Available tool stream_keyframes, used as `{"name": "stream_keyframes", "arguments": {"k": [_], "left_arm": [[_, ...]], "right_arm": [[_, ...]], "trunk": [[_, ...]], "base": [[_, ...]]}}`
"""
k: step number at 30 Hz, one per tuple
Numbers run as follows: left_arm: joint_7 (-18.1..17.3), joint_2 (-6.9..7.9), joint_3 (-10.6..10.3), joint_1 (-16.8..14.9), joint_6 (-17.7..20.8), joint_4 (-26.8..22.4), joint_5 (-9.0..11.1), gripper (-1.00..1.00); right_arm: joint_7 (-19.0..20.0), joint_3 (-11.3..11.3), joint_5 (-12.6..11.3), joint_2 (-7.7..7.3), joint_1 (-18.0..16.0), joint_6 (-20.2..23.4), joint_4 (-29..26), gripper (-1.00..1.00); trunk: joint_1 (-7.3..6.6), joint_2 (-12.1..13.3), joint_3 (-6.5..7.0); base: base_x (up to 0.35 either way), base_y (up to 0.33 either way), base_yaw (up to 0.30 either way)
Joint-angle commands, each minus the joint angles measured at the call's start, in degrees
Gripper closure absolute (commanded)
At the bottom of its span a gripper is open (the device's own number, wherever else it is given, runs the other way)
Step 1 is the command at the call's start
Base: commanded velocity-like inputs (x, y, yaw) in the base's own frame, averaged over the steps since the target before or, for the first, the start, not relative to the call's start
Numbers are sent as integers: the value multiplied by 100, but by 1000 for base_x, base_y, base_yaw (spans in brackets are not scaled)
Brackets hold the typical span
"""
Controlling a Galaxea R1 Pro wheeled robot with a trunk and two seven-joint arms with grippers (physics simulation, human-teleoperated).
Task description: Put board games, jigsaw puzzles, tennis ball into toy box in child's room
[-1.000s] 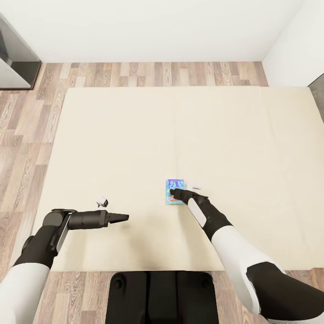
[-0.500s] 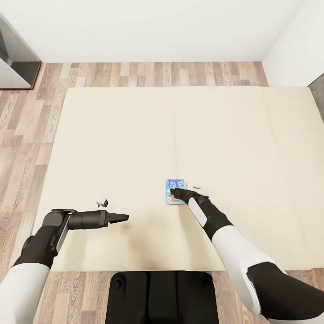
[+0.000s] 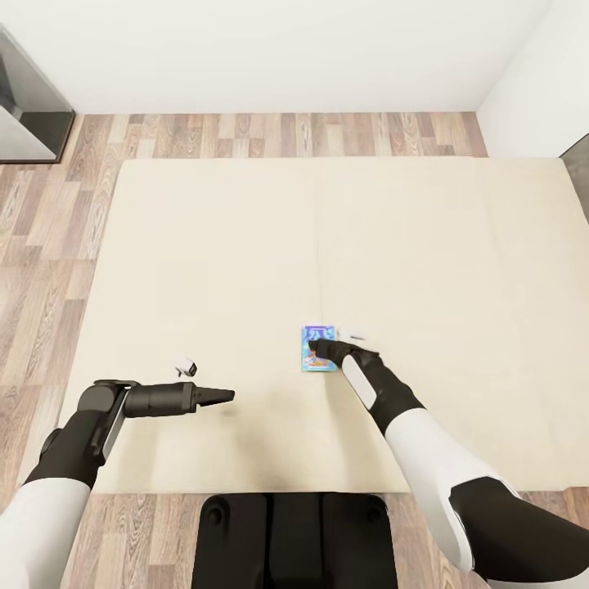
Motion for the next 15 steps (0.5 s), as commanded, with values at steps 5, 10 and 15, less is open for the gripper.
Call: {"name": "stream_keyframes", "arguments": {"k": [5, 10, 15], "left_arm": [[-28, 0, 3, -2, 60, -1, -29, -100], [-26, -7, 2, -2, 60, 0, -33, -100], [-26, -7, 2, -2, 60, 1, -35, -100]], "right_arm": [[-78, 27, -57, 21, -5, 180, -172, -100], [-90, 24, -60, 51, -58, 544, -608, -100], [-92, 21, -63, 59, -132, 564, -616, -100]], "trunk": [[3, -9, -6], [3, -9, -6], [3, -9, -6]], "base": [[0, 0, 0], [0, 0, 0], [0, 0, 0]]}}
